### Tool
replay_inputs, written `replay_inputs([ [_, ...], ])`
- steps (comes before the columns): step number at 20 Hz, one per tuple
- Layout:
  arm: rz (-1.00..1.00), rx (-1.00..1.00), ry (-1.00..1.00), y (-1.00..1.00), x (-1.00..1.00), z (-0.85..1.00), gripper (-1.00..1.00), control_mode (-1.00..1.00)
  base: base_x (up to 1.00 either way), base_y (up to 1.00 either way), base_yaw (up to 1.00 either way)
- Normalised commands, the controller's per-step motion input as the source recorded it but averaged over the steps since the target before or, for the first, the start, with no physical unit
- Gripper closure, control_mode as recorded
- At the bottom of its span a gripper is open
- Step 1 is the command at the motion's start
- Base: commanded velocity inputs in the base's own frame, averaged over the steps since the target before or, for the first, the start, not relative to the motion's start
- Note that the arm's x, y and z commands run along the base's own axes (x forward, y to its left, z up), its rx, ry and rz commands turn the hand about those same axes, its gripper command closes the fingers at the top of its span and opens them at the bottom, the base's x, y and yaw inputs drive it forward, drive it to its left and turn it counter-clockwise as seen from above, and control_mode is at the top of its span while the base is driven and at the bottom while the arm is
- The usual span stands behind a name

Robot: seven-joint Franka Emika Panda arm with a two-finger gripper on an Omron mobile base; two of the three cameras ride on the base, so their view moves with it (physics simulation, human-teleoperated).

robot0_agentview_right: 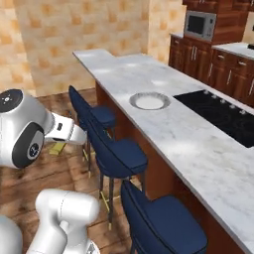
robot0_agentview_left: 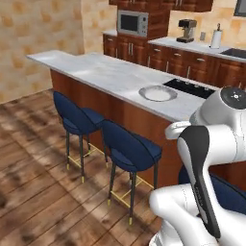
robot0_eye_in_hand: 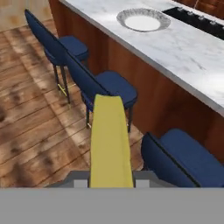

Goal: Retrieve the butter from the fridge and place it on a plate on the dining table. Then retrieve the butter knife by the fridge and place it near the plate.

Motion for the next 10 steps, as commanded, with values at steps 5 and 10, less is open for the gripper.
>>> replay_inputs([
  [5,0.0,0.0,0.0,0.0,0.0,0.0,1.0,1.0,0.53,0.83,-0.73],
  [10,0.0,0.0,0.0,0.0,0.0,0.0,1.0,1.0,0.56,1.0,-0.66],
])
